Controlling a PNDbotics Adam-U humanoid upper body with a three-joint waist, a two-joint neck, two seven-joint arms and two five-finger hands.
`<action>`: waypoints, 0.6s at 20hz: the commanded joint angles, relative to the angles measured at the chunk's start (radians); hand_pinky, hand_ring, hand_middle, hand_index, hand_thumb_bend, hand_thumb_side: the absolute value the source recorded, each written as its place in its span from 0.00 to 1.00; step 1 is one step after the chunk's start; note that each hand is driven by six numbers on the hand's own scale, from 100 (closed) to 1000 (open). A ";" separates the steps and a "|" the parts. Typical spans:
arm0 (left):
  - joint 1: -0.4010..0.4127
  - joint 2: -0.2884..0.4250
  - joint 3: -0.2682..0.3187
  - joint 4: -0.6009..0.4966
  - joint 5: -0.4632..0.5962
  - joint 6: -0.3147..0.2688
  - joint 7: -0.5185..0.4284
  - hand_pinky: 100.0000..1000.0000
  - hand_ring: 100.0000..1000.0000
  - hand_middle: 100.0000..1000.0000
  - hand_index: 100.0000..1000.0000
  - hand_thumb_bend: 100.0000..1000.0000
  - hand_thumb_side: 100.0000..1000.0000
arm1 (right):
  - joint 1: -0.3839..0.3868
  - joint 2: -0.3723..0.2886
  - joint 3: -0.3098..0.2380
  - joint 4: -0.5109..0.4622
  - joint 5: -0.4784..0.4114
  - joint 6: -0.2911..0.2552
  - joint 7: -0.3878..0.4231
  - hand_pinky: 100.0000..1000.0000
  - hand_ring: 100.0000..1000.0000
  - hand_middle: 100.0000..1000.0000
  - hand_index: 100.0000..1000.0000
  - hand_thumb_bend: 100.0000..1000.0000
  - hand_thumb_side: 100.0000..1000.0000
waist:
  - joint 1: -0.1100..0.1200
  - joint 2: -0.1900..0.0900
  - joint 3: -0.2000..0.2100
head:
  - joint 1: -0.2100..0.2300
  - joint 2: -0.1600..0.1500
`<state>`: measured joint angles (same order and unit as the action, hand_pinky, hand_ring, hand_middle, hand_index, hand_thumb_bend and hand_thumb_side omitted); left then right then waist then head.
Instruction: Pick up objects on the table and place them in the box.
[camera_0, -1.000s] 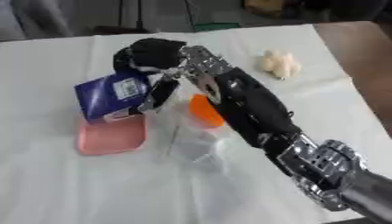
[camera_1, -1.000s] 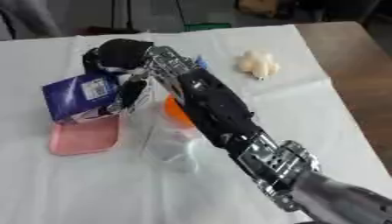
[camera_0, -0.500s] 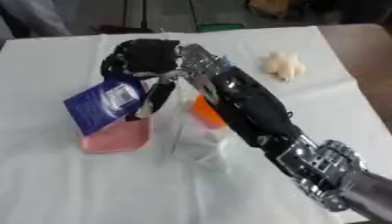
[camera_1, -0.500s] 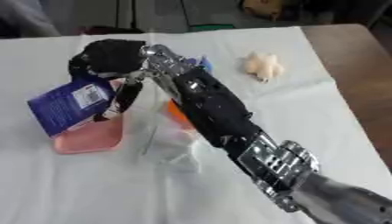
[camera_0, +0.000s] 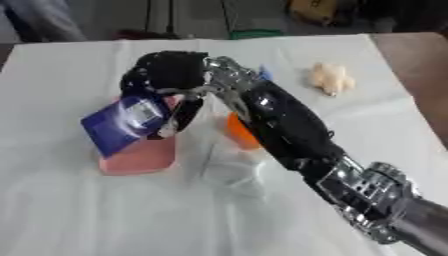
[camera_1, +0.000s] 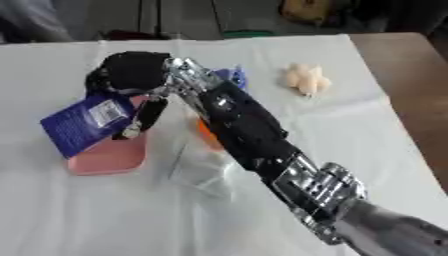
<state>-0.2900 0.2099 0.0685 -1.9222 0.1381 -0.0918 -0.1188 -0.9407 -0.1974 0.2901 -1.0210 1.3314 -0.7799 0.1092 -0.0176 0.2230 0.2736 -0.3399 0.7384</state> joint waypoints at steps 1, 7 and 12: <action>-0.018 0.012 -0.003 -0.019 0.005 0.000 -0.006 0.58 0.60 0.70 0.82 0.10 0.86 | -0.021 -0.008 -0.008 0.005 0.027 -0.004 0.025 0.85 0.83 0.82 0.97 0.45 0.74 | 0.001 -0.019 0.003 | 0.003 -0.013; -0.018 0.012 -0.003 -0.018 0.005 0.000 -0.008 0.58 0.60 0.71 0.82 0.10 0.86 | -0.022 -0.015 -0.008 -0.015 0.042 -0.006 0.041 0.89 0.88 0.84 1.00 0.55 0.84 | -0.001 -0.019 0.002 | 0.005 -0.014; -0.018 0.013 -0.004 -0.018 0.005 0.000 -0.008 0.58 0.60 0.71 0.82 0.10 0.86 | -0.021 -0.025 -0.011 -0.029 0.040 0.004 0.025 0.90 0.89 0.85 1.00 0.55 0.85 | 0.001 -0.020 -0.003 | 0.006 -0.017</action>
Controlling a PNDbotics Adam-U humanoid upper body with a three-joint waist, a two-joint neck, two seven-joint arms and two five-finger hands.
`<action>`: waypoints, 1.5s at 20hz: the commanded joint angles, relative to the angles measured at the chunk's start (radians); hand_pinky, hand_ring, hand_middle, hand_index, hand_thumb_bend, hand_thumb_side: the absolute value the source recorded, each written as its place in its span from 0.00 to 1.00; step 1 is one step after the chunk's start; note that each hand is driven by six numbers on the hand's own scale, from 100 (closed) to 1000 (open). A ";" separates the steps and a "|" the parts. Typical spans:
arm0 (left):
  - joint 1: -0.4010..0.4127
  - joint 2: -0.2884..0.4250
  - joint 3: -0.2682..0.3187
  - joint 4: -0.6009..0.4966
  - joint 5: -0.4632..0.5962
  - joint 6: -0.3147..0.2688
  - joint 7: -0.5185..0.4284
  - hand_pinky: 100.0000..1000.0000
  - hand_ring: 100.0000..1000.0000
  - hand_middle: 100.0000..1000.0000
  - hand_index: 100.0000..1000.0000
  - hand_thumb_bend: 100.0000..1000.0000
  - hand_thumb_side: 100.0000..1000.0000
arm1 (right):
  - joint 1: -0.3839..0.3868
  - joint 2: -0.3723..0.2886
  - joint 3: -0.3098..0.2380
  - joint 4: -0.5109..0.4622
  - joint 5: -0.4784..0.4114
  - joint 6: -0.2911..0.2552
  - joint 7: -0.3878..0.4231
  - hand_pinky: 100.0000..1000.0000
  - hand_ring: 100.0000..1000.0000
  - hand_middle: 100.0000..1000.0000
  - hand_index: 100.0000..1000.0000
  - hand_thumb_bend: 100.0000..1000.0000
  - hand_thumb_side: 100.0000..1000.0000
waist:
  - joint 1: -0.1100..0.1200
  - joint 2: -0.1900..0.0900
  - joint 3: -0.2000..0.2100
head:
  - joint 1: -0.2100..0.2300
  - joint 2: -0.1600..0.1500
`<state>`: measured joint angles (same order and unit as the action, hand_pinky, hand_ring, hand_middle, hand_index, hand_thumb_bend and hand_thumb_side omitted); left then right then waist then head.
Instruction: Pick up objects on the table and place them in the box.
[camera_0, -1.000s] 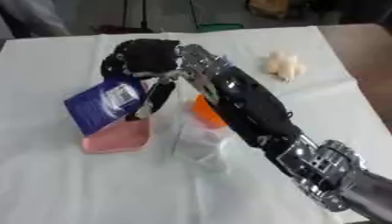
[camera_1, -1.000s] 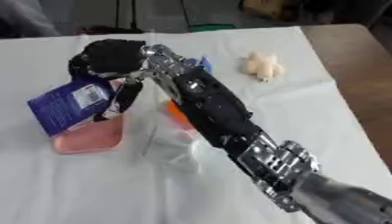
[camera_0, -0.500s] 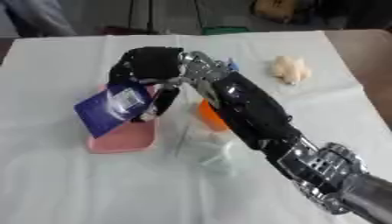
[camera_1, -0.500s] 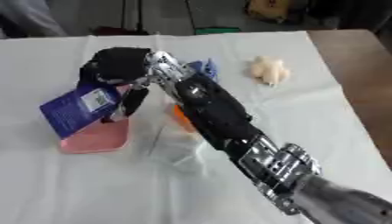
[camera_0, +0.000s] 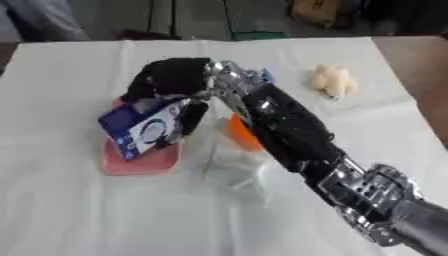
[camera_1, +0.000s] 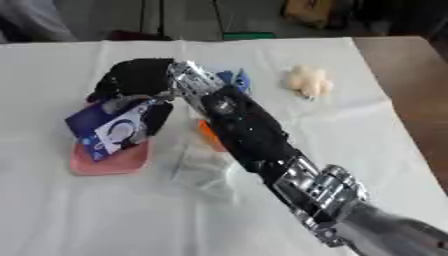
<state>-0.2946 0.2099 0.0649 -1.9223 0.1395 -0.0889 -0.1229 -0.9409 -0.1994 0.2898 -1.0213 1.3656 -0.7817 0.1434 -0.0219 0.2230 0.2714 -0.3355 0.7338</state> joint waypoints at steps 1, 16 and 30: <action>-0.013 0.013 0.000 -0.018 0.004 -0.003 -0.004 0.58 0.60 0.71 0.82 0.10 0.86 | -0.021 -0.027 -0.012 -0.033 0.004 0.009 -0.013 0.90 0.89 0.85 1.00 0.55 0.85 | 0.006 -0.021 -0.002 | 0.003 -0.013; 0.006 0.022 0.018 -0.021 -0.007 -0.005 0.017 0.57 0.60 0.71 0.82 0.09 0.86 | -0.008 -0.171 -0.137 -0.103 -0.321 0.267 -0.171 0.77 0.65 0.85 0.94 0.32 0.58 | 0.012 -0.025 -0.047 | 0.024 -0.007; 0.040 0.040 0.031 -0.013 -0.029 -0.010 0.029 0.57 0.60 0.71 0.82 0.09 0.88 | 0.113 -0.383 -0.221 -0.190 -0.696 0.367 -0.028 0.70 0.56 0.87 0.86 0.01 0.59 | 0.028 -0.028 -0.162 | 0.071 -0.003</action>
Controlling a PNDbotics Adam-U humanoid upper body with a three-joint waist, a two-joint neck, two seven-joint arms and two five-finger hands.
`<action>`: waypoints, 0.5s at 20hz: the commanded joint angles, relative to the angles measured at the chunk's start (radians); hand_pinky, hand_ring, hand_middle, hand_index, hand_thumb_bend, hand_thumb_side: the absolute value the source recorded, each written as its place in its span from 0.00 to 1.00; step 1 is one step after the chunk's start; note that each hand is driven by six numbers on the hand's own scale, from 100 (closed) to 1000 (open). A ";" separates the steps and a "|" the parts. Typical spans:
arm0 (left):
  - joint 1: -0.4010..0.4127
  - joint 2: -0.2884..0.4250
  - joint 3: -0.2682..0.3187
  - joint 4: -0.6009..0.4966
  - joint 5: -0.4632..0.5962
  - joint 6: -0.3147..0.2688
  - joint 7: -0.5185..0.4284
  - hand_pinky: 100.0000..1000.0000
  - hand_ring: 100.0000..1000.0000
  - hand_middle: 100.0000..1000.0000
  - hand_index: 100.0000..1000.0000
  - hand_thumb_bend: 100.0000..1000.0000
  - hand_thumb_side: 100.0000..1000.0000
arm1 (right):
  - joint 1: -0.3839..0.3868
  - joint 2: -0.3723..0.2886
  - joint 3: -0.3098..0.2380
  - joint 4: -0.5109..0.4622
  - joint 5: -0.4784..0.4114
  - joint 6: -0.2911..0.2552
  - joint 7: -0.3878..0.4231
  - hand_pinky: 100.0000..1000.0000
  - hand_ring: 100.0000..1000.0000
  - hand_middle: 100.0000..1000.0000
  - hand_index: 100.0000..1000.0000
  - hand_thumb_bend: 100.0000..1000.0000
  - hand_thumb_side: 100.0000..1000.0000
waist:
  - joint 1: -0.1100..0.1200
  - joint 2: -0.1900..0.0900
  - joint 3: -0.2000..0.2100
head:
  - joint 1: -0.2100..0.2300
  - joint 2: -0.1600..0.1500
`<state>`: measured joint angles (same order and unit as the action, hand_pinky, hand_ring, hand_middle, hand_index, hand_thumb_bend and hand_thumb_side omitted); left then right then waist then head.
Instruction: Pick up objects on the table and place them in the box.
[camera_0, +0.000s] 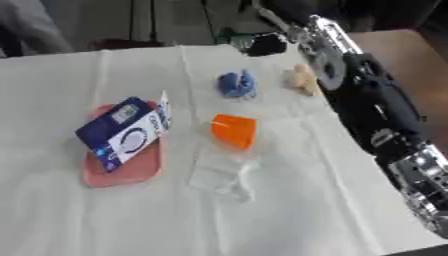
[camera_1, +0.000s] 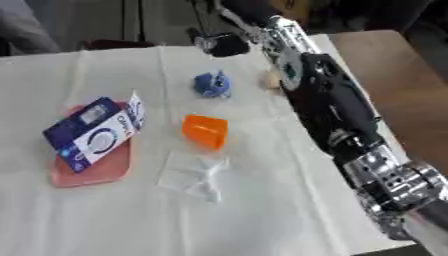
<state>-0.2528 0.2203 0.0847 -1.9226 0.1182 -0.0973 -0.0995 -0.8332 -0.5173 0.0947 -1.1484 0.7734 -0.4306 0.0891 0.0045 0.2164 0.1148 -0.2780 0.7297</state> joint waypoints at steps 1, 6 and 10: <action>0.001 0.031 0.011 -0.011 -0.009 -0.002 0.007 0.57 0.60 0.71 0.82 0.09 0.88 | 0.026 -0.084 -0.035 -0.088 -0.158 0.027 0.038 0.68 0.54 0.88 0.84 0.00 0.60 | 0.003 -0.022 -0.018 | 0.020 0.001; 0.011 0.035 0.013 -0.006 -0.014 -0.003 0.008 0.57 0.60 0.71 0.82 0.09 0.88 | 0.138 -0.170 -0.081 -0.208 -0.389 0.090 0.076 0.63 0.50 0.88 0.81 0.00 0.61 | 0.006 -0.027 -0.066 | 0.044 0.005; 0.025 0.041 0.015 -0.003 -0.024 -0.004 0.010 0.57 0.60 0.72 0.82 0.08 0.89 | 0.236 -0.218 -0.125 -0.288 -0.560 0.129 0.084 0.59 0.47 0.88 0.79 0.00 0.63 | 0.008 -0.027 -0.101 | 0.065 0.005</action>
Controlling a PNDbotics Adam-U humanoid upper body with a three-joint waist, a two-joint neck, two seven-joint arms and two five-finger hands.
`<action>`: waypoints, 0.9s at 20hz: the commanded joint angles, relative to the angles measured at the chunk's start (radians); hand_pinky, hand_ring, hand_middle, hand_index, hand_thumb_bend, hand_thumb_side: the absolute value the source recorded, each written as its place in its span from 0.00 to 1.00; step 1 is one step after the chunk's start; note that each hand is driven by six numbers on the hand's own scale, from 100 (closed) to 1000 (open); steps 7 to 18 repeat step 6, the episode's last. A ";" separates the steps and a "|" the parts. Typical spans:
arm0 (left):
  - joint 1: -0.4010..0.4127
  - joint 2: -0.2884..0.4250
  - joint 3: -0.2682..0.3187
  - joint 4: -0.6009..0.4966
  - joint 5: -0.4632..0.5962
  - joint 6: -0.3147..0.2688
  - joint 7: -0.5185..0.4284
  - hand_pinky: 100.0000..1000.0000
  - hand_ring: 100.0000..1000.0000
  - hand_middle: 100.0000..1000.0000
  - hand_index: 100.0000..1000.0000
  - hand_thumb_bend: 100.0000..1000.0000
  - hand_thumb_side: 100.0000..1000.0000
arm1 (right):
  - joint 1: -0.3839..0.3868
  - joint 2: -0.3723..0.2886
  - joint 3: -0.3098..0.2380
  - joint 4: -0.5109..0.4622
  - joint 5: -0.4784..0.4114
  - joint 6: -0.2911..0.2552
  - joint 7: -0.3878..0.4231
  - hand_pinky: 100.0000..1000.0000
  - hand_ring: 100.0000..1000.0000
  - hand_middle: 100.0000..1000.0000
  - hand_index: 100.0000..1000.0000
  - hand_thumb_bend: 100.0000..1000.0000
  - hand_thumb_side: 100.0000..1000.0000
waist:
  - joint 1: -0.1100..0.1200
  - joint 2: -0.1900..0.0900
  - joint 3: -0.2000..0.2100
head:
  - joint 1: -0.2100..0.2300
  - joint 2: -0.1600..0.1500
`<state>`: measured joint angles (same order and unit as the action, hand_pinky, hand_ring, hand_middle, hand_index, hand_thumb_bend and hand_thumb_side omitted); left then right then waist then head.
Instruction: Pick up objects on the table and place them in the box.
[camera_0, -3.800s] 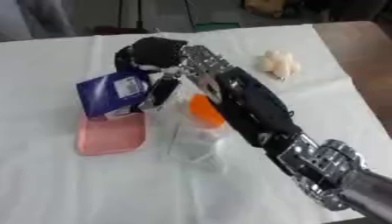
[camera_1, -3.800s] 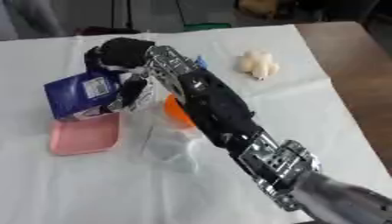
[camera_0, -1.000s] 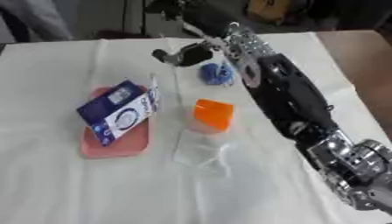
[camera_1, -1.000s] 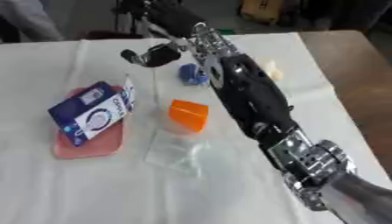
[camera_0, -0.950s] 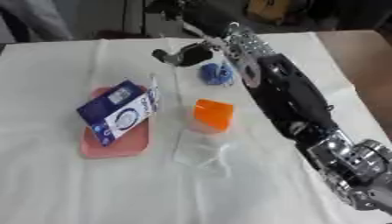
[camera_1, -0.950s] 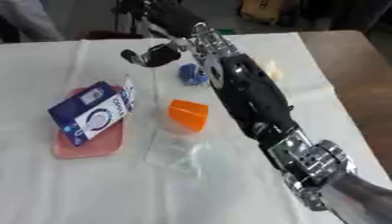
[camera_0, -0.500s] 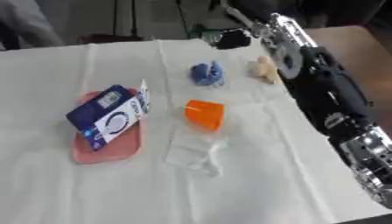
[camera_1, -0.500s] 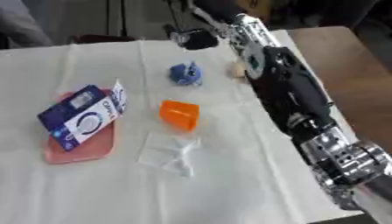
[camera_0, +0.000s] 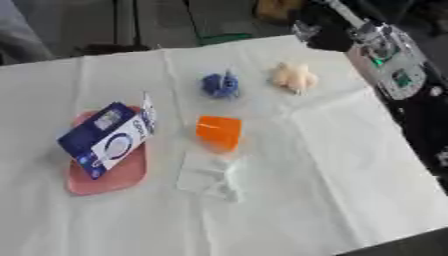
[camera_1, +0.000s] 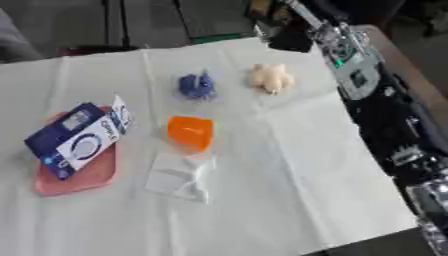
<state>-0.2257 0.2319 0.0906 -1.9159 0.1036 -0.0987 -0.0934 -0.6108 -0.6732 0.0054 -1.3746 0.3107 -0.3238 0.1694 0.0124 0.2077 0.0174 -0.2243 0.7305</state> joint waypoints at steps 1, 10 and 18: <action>0.000 0.030 0.009 -0.009 -0.010 -0.003 0.005 0.57 0.60 0.72 0.82 0.09 0.89 | 0.033 -0.067 -0.045 -0.074 -0.129 0.031 0.007 0.58 0.46 0.89 0.78 0.00 0.63 | 0.000 -0.019 -0.007 | 0.016 0.005; 0.001 0.030 0.007 -0.011 -0.014 -0.005 0.001 0.57 0.60 0.72 0.82 0.08 0.89 | 0.119 -0.071 -0.094 -0.146 -0.224 0.049 0.015 0.57 0.46 0.89 0.78 0.00 0.64 | 0.005 -0.016 -0.019 | 0.049 0.007; 0.001 0.030 0.007 -0.011 -0.014 -0.005 0.001 0.57 0.60 0.72 0.82 0.08 0.89 | 0.119 -0.071 -0.094 -0.146 -0.224 0.049 0.015 0.57 0.46 0.89 0.78 0.00 0.64 | 0.005 -0.016 -0.019 | 0.049 0.007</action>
